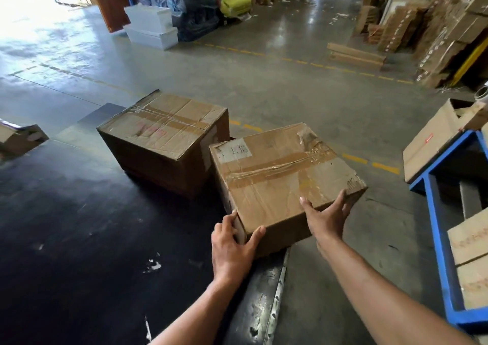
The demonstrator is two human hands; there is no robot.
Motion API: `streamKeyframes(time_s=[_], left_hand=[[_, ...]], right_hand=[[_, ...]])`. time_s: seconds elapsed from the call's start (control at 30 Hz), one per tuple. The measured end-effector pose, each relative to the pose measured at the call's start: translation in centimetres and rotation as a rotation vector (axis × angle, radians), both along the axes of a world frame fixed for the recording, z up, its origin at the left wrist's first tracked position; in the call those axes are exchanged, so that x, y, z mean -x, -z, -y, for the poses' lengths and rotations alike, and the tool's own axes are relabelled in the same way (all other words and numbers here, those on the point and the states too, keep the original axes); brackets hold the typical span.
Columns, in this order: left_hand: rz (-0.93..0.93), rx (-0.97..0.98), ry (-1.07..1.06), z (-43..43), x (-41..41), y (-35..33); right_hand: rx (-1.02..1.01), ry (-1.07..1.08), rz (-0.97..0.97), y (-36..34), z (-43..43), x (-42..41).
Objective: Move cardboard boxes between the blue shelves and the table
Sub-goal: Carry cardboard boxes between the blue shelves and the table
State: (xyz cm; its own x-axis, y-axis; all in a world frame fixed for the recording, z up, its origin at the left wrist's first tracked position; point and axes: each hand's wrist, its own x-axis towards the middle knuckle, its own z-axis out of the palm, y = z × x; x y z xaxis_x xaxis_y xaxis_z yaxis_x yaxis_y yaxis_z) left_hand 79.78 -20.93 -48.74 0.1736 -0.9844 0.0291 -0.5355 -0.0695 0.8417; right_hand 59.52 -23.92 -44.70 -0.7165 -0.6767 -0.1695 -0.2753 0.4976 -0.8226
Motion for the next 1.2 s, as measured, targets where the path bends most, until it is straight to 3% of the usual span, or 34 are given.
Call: streamKeyframes(time_s=[0.2, 0.3, 0.43, 0.67, 0.77, 0.87, 0.97, 1.2], left_hand=[[0.029, 0.175, 0.234, 0.0, 0.8, 0.3], [-0.075, 0.244, 0.071, 2.5, 0.1, -0.7], [-0.235, -0.004, -0.157, 7.4, -2.7, -2.4], [-0.353, -0.286, 0.119, 11.0, -3.9, -4.0], [-0.250, -0.310, 0.145, 9.6, -2.9, -4.0], [-0.188, -0.316, 0.197, 7.5, -2.2, -3.0], [-0.208, -0.328, 0.242, 6.2, -1.4, -2.1], [-0.379, -0.284, 0.308, 3.3, 1.1, -5.5]], right_hand=[[0.068, 0.039, 0.019, 0.6, -0.4, -1.0], [0.095, -0.001, 0.039, 1.5, -1.1, -0.9], [0.075, -0.096, 0.070, 1.8, -0.9, 3.1], [0.084, -0.212, 0.127, 0.5, -0.8, 9.4], [0.148, -0.129, 0.134, 1.1, -2.6, 8.0], [0.240, -0.019, 0.274, 1.9, -6.1, 6.5], [0.299, -0.009, 0.376, 2.9, -9.2, 5.5], [0.378, -0.019, 0.364, 0.2, -10.4, 7.7]])
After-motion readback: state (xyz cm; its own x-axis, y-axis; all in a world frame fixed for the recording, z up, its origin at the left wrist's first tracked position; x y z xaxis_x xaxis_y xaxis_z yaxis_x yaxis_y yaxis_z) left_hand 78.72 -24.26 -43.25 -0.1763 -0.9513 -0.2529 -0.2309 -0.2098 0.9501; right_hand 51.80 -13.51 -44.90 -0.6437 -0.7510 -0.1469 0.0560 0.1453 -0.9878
